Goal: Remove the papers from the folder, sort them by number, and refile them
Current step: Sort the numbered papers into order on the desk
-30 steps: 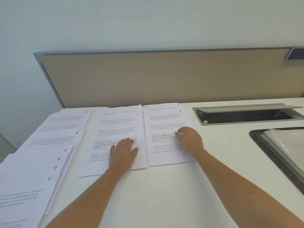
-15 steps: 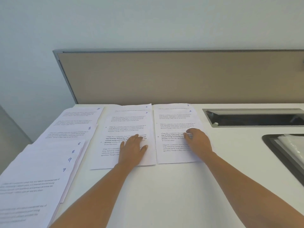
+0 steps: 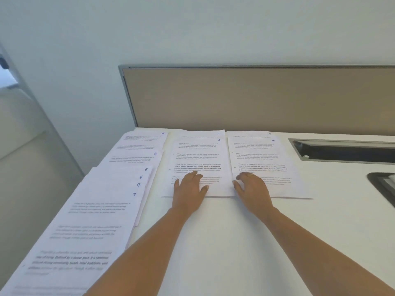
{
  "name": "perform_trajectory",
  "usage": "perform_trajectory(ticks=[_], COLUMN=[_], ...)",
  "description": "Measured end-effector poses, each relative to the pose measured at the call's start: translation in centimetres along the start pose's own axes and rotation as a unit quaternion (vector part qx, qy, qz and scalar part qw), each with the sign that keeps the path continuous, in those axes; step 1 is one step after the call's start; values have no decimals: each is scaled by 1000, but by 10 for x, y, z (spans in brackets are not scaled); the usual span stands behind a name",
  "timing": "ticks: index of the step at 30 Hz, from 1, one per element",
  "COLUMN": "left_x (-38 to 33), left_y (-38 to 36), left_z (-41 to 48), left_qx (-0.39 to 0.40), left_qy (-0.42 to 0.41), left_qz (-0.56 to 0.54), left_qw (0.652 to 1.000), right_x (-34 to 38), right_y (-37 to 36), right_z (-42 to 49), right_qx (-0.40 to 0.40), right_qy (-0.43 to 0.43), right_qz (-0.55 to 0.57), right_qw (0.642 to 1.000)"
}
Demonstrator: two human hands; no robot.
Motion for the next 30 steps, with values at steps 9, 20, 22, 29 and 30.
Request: perform_trajectory(ticks=[9, 20, 22, 29, 30], left_x=[81, 183, 198, 243, 247], left_y=[16, 49, 50, 45, 44], left_z=[-66, -99, -100, -93, -91], left_qx=[-16, -49, -47, -9, -3], left_qy=[39, 88, 90, 93, 91], left_qz=[4, 21, 22, 36, 40], left_qw=[999, 995, 995, 995, 995], right_x=[80, 165, 175, 212, 218], right_y=[-52, -91, -98, -134, -139], right_z=[-48, -58, -55, -18, -13], right_qx=[56, 55, 62, 122, 130], right_qy=[39, 65, 58, 56, 58], right_qz=[-17, 14, 31, 61, 65], right_qw=[998, 996, 996, 989, 988])
Point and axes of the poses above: each hand's wrist, its own z-axis towards the middle knuckle, its own y-axis out of the back of the hand, x = y × z, the point moved 10 cm from there along z, towards the middle knuckle, and after that the axes turned 10 degrees about z, right-handed, at the moved point
